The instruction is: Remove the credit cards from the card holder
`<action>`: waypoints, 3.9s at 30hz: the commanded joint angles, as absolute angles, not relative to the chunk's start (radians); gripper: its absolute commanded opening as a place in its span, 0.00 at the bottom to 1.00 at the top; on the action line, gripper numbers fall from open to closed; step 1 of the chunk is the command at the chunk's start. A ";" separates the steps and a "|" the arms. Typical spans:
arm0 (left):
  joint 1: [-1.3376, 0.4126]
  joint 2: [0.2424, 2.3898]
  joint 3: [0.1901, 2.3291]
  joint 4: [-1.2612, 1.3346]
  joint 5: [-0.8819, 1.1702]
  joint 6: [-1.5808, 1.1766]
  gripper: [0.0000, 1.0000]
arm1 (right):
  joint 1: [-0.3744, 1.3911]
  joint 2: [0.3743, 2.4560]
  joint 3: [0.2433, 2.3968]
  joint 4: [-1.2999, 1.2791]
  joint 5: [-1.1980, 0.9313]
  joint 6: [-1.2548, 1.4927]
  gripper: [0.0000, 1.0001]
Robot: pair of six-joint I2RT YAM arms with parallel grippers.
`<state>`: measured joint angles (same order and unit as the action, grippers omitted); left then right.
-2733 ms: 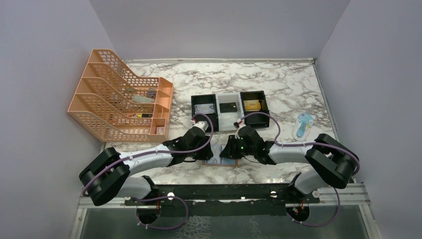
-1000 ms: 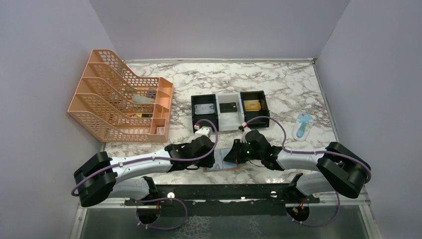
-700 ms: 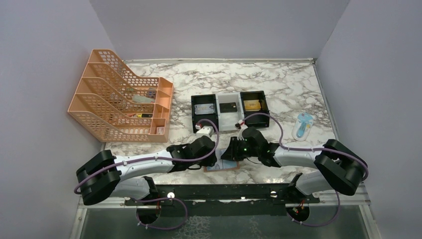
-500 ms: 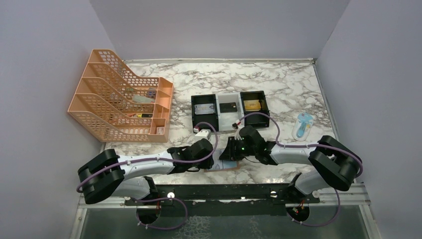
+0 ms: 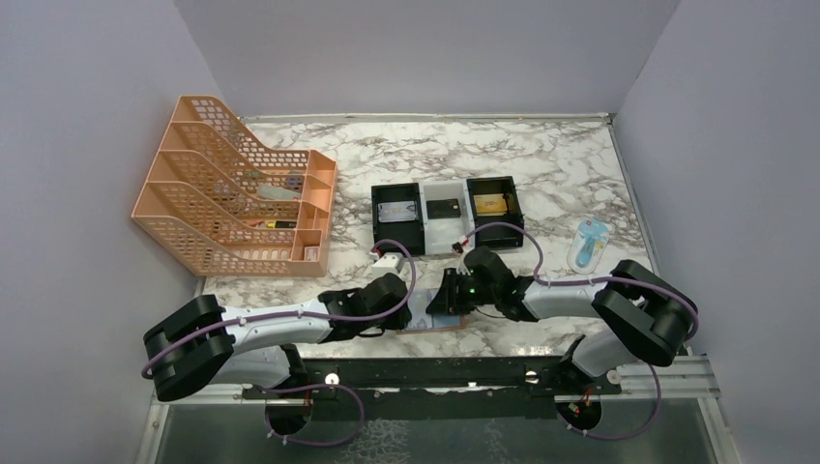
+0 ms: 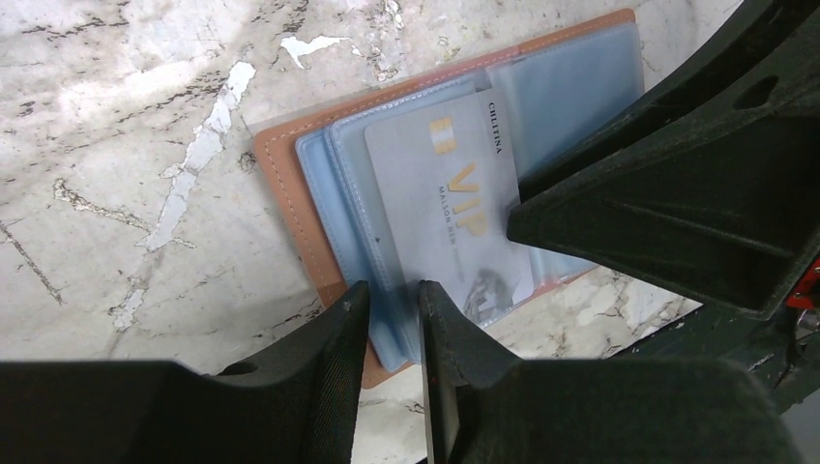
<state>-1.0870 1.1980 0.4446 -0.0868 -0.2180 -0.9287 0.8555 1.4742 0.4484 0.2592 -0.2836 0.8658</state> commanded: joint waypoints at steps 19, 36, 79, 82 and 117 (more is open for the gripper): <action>-1.095 1.224 0.490 -0.197 -0.237 -0.871 0.23 | 0.857 1.402 0.346 0.346 -0.258 0.955 0.01; -1.096 1.098 0.505 -0.195 -0.258 -0.873 0.51 | 0.853 1.347 0.354 0.256 -0.211 0.906 0.01; -1.097 1.233 0.448 -0.051 -0.215 -0.923 0.33 | 0.809 1.452 0.320 0.420 -0.313 0.965 0.23; -1.097 1.244 0.446 -0.045 -0.218 -0.928 0.29 | 0.807 1.486 0.317 0.448 -0.340 0.976 0.23; -1.096 1.253 0.457 -0.045 -0.203 -0.840 0.18 | 0.738 1.459 0.254 0.563 -0.386 1.020 0.20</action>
